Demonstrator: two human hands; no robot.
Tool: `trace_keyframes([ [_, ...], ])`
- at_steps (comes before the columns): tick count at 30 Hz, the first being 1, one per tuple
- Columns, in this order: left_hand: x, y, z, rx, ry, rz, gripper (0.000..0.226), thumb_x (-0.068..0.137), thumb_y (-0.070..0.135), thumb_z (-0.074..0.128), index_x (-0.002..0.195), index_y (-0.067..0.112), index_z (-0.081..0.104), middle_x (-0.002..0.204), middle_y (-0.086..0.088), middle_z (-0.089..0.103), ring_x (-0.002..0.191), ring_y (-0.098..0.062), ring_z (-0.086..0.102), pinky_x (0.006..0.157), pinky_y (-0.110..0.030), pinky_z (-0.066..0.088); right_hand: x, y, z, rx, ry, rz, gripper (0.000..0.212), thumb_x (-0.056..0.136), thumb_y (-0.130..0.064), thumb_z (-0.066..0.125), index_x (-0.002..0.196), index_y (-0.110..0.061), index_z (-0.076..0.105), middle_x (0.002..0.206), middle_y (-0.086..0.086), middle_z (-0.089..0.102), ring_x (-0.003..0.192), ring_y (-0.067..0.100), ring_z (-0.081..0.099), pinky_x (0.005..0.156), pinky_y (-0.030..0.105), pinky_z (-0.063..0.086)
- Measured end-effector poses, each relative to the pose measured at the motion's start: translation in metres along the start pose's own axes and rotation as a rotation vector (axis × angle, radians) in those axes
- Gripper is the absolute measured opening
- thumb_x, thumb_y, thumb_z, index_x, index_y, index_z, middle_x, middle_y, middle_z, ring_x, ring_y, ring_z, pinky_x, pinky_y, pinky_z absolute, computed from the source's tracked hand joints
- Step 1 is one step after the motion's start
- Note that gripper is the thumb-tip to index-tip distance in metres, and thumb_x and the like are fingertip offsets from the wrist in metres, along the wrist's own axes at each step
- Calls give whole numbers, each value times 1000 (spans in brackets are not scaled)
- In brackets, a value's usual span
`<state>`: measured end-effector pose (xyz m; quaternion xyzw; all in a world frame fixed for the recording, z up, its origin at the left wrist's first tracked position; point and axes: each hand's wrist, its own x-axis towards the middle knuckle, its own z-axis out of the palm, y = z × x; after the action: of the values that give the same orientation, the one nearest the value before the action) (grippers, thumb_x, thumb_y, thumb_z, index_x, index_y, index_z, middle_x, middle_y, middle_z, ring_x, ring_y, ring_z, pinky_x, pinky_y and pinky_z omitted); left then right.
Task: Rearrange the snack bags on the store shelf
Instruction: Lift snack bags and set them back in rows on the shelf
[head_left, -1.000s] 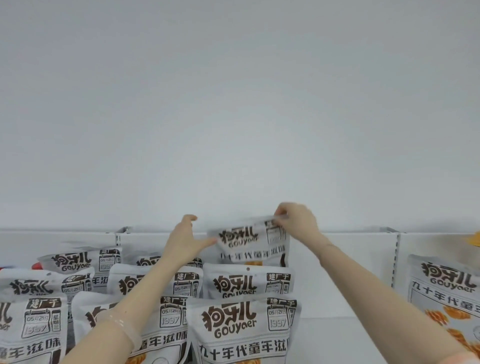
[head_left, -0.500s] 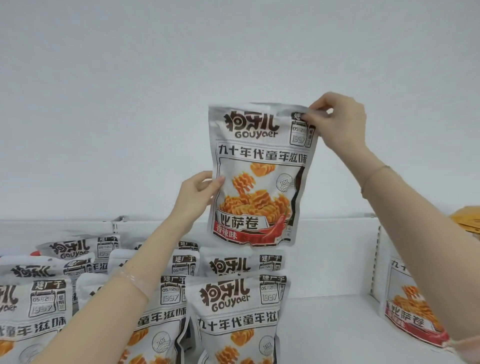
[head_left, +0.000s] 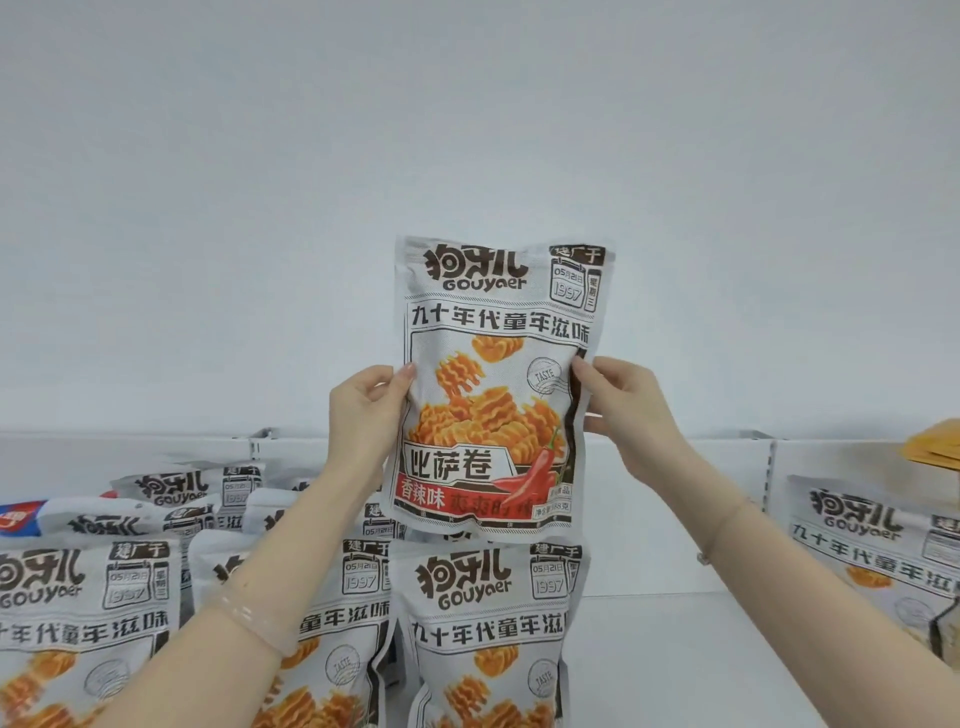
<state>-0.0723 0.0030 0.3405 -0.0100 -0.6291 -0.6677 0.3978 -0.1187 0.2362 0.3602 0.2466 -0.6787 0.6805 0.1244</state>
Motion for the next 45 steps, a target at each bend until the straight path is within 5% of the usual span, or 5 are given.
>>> trace_keyframes([
  [22,-16,23,-14,154,-88,99,12,86,19,70,86,8,63,82,-14,70,72,-19,63,77,-31,59,11,-13,-7,51,6,-33,32,99,-17,51,102,12,65,90,20,71,76,30,66,69,39,60],
  [27,22,72,1,167,-202,60,76,74,22,82,133,18,35,113,-2,64,99,-15,67,75,-38,59,40,-30,-4,18,109,-91,34,96,-23,55,94,10,64,88,20,67,78,30,59,72,49,47],
  [34,75,74,33,252,-219,-12,63,68,13,86,122,17,53,112,-5,70,100,-26,69,73,-52,60,71,-25,-8,38,39,-86,17,97,-13,53,104,-18,68,91,10,73,80,26,68,83,51,55],
  [39,89,21,48,244,-53,29,44,74,14,81,107,14,51,108,-12,65,98,-33,66,75,-55,59,88,-18,-16,-115,-24,-8,69,86,-22,72,141,-38,34,105,4,72,102,21,65,87,49,52],
  [45,100,-23,60,335,-96,151,41,77,24,78,99,6,49,96,-22,66,88,-35,67,74,-57,56,115,-4,-11,-258,131,-28,63,82,-20,74,134,-31,41,99,13,72,98,29,69,79,51,59],
])
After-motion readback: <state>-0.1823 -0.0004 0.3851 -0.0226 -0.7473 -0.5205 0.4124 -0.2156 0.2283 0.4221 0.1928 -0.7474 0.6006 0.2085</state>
